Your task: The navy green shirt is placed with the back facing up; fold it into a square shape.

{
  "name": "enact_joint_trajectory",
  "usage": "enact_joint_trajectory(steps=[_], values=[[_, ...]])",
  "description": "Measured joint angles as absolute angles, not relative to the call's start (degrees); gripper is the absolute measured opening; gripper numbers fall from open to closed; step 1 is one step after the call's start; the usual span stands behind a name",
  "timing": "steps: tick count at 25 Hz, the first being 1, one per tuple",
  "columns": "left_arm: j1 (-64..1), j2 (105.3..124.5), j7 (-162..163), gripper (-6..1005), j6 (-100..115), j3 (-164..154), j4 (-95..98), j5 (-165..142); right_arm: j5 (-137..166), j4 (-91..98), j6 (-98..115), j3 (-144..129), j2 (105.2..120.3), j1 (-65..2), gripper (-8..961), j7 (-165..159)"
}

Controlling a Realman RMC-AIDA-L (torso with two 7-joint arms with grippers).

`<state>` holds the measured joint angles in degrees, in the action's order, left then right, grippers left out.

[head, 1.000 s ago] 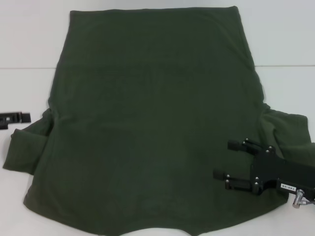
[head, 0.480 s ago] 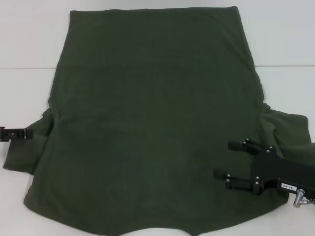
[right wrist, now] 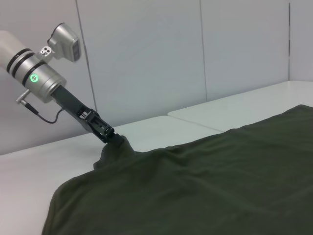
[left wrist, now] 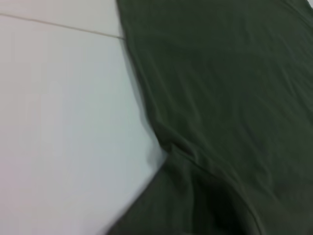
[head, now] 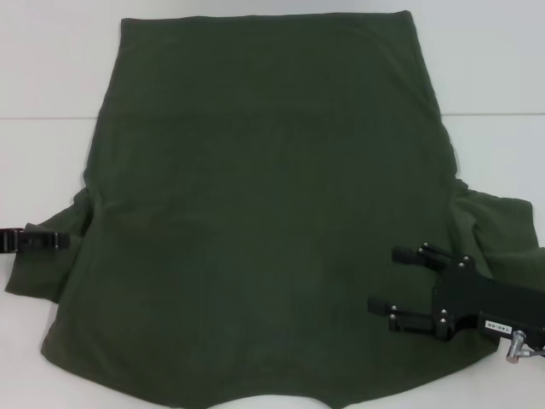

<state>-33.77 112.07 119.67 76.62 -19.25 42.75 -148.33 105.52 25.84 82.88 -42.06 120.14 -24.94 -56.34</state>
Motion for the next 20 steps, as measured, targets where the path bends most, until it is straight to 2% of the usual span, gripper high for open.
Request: enact_joint_trajectory(steps=[10, 16, 20], values=[[-34.4, 112.12, 119.5, 902, 76.7, -20.2, 41.9, -148.2, 105.6, 25.8, 83.1, -42.1, 120.21, -24.9, 927, -56.9], [-33.4, 113.14, 118.5, 899, 75.3, -20.9, 43.4, -147.1, 105.6, 26.2, 83.4, -42.1, 120.15, -24.8, 927, -57.7], [-33.3, 113.42, 118.4, 769, 75.2, -21.2, 43.4, -147.1, 105.6, 26.3, 83.4, -42.1, 120.12, -24.9, 927, -57.7]])
